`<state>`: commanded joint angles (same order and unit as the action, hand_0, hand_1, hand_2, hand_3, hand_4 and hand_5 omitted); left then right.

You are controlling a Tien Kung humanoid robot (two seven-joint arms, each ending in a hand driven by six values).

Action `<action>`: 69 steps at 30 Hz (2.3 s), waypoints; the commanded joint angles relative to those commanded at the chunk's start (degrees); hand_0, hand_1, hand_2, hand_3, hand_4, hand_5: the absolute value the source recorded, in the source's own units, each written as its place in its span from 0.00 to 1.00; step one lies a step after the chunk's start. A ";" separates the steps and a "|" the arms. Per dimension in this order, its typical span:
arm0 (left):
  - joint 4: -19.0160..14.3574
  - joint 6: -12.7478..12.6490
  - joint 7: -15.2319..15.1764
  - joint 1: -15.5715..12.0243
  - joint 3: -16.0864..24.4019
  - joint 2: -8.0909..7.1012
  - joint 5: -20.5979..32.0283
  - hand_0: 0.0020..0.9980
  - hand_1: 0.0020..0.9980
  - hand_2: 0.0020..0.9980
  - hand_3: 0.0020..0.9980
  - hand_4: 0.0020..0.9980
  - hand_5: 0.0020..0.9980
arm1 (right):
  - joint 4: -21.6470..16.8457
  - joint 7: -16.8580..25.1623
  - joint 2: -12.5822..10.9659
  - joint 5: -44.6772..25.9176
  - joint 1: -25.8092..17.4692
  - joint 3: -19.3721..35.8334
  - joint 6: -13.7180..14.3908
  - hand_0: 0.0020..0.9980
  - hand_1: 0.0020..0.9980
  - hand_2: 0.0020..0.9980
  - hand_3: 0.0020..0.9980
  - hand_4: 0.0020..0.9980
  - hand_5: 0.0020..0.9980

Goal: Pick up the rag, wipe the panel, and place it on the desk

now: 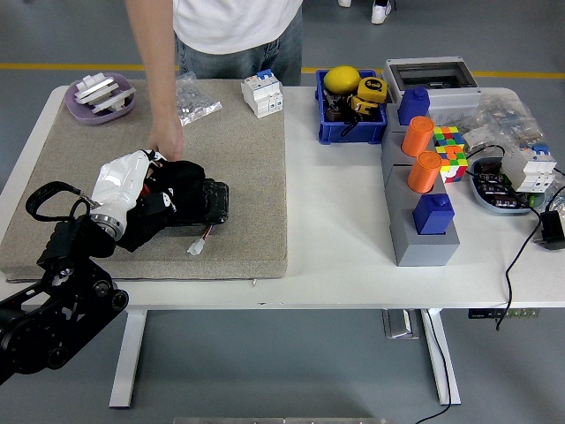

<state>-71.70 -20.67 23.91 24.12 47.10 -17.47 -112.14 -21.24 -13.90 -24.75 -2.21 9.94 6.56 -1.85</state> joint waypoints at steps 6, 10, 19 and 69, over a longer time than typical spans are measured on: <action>-2.52 -0.07 0.31 1.25 -3.88 0.82 0.61 0.18 0.24 0.55 0.54 0.29 0.00 | 0.04 -0.18 0.10 0.05 -0.12 0.20 -0.06 0.76 0.70 0.71 0.69 1.00 0.52; -3.44 -0.24 0.43 1.87 -6.32 1.27 1.16 0.18 0.24 0.55 0.54 0.29 0.00 | 0.11 -0.24 0.17 -0.06 -0.09 0.33 -0.04 0.76 0.70 0.71 0.69 1.00 0.52; -2.59 -0.76 0.60 1.59 -5.86 1.21 0.74 0.18 0.24 0.55 0.55 0.29 0.00 | 0.21 -0.62 0.28 0.08 -0.36 0.86 -0.05 0.76 0.70 0.71 0.69 1.00 0.52; 4.91 -1.93 -0.52 -2.54 6.95 -2.26 -2.19 0.18 0.23 0.54 0.54 0.26 0.00 | 0.10 -0.32 0.12 -0.50 -0.74 0.38 -0.25 0.77 0.70 0.71 0.68 1.00 0.52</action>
<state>-66.78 -22.59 23.39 21.58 54.05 -19.73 -114.33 -21.14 -14.21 -24.63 -2.71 9.19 6.94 -2.10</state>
